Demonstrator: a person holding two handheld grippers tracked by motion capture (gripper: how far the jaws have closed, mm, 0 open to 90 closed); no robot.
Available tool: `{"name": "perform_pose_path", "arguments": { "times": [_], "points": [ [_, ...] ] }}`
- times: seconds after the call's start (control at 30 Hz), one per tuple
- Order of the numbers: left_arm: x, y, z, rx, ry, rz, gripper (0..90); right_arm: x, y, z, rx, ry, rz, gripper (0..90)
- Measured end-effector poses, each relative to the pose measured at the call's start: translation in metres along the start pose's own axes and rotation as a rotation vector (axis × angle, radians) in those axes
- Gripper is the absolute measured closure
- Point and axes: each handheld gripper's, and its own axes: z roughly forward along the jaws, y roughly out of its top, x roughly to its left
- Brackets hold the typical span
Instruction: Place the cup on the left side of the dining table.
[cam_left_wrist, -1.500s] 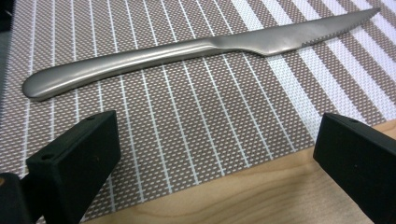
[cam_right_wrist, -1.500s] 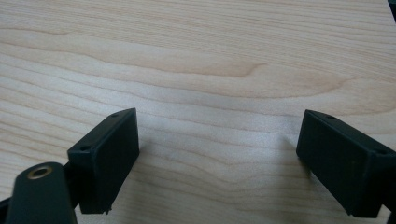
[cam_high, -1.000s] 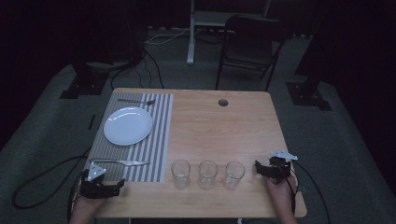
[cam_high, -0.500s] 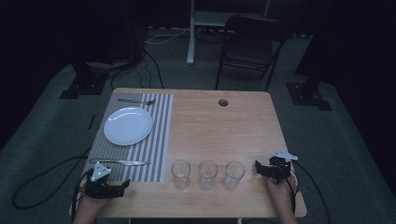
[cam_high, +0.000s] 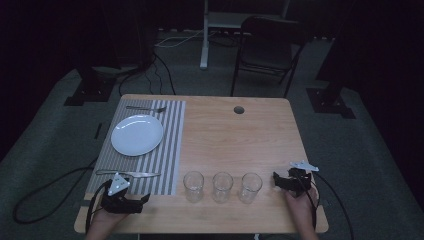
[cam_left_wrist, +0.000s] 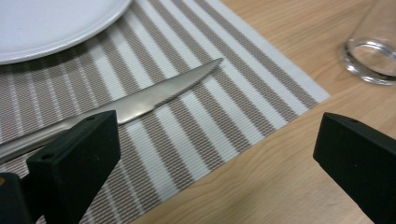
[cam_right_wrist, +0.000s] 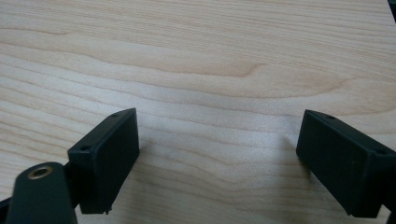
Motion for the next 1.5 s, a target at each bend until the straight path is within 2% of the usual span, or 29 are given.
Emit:
{"name": "perform_pose_path", "arguments": {
  "times": [0.1,0.13,0.2,0.5,0.53,0.6,0.67,0.8,0.97,1.0,1.13,1.23,1.3,1.33,1.43,1.47,1.5],
  "points": [
    [-0.002,0.001,0.000,-0.001,-0.010,0.012,1.2,0.000,0.000,0.000,0.000,0.000,0.000,12.8],
    [-0.005,0.003,-0.001,-0.014,-0.039,0.014,1.2,0.000,0.000,0.000,0.000,0.000,0.000,12.8],
    [-0.006,0.004,-0.002,-0.024,-0.062,0.020,1.2,0.000,0.000,0.000,0.000,0.000,0.000,12.8],
    [-0.017,0.016,-0.004,-0.051,-0.100,0.062,1.2,0.000,0.000,0.000,0.000,0.000,0.000,12.8],
    [-0.019,0.017,-0.004,-0.058,-0.110,0.065,1.2,0.000,0.000,0.000,0.000,0.000,0.000,12.8],
    [-0.020,0.020,-0.005,-0.085,-0.162,0.063,1.3,0.000,0.000,0.000,0.000,0.000,0.000,12.8],
    [-0.022,0.024,-0.003,-0.103,-0.194,0.065,1.2,0.000,0.000,0.000,0.000,0.000,0.000,12.8],
    [-0.030,0.033,0.004,-0.101,-0.201,0.088,1.3,0.000,0.000,0.000,0.000,0.000,0.000,12.8],
    [-0.036,0.041,0.008,-0.112,-0.239,0.093,1.2,0.000,0.000,0.000,0.000,0.000,0.000,12.8],
    [-0.038,0.043,0.008,-0.109,-0.245,0.106,1.2,0.000,0.000,0.000,0.000,0.000,0.000,12.8],
    [-0.043,0.050,0.009,-0.113,-0.266,0.124,1.3,0.000,0.000,0.000,0.000,0.000,0.000,12.8],
    [-0.047,0.056,0.007,-0.119,-0.261,0.145,1.3,0.000,0.000,0.000,0.000,0.000,0.000,12.8],
    [-0.049,0.060,0.006,-0.122,-0.280,0.151,1.3,0.000,0.000,0.000,0.000,0.000,0.000,12.8],
    [-0.051,0.062,0.006,-0.127,-0.266,0.159,1.3,0.000,0.000,0.000,0.000,0.000,0.000,12.8],
    [-0.053,0.065,0.005,-0.131,-0.289,0.164,1.3,0.000,0.000,0.000,0.000,0.000,0.000,12.8],
    [-0.055,0.068,0.006,-0.126,-0.310,0.171,1.3,0.000,0.000,0.000,0.000,0.000,0.000,12.8],
    [-0.056,0.070,0.007,-0.130,-0.307,0.167,1.2,0.000,0.000,0.000,0.000,0.000,0.000,12.8]
  ]
}}
